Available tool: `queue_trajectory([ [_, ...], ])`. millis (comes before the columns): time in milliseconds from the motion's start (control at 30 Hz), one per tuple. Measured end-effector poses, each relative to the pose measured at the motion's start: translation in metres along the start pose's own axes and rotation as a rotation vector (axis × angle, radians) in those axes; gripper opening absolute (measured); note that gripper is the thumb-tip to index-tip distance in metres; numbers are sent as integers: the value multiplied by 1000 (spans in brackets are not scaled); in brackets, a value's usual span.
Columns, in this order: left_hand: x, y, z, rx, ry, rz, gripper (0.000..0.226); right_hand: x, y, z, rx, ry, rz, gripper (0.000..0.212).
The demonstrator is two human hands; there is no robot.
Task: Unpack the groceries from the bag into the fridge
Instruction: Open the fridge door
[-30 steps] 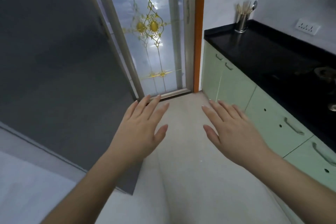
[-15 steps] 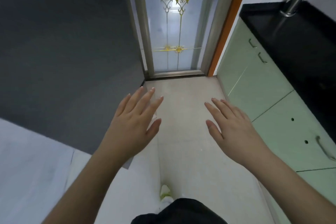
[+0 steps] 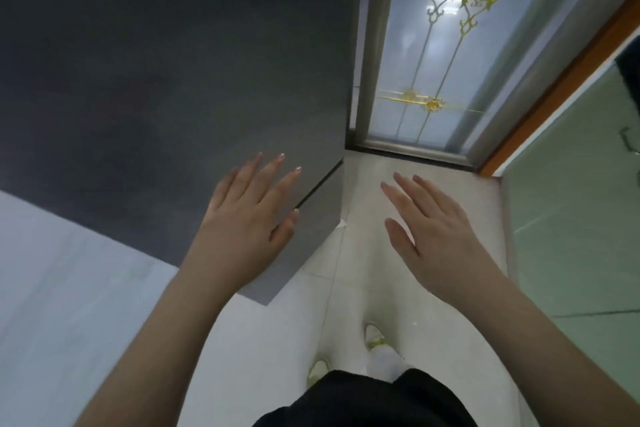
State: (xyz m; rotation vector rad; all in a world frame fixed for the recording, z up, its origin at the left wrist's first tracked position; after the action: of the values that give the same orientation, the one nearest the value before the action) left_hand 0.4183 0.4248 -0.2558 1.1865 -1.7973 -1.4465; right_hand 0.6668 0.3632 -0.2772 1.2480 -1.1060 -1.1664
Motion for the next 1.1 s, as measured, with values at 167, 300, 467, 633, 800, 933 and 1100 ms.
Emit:
queue_trajectory([
  [167,15,2,-5,-71,176,-99,51,-61,6,0,-36,296,-6,61],
  [300,40,1,-9,-51,339,-164,52,-94,13,8,-82,451,-47,59],
  [467,81,7,-9,-84,554,-235,54,-106,7,40,-93,637,-57,59],
  [633,122,15,-12,-97,717,-304,56,-100,10,88,-86,834,-127,56],
  [800,150,30,-12,-131,776,-382,57,-96,32,131,-128,959,-225,54],
  [933,167,48,-5,-151,777,-456,57,-89,53,167,-107,1035,-307,54],
  [1100,183,74,3,-171,749,-558,56,-88,89,210,5,1121,-446,52],
])
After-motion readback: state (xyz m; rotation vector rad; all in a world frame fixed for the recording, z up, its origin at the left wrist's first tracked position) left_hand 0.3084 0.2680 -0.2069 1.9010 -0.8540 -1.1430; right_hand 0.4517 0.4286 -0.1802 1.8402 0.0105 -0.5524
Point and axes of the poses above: each hand's wrist, its own x-axis away from the middle knuckle, its own y-axis out of the back of the hand, z = x × y, the point moved 2 cm from there along -x, towards the middle knuckle, and after that the axes turned 13 degrees about x, right-handed, at the moved point
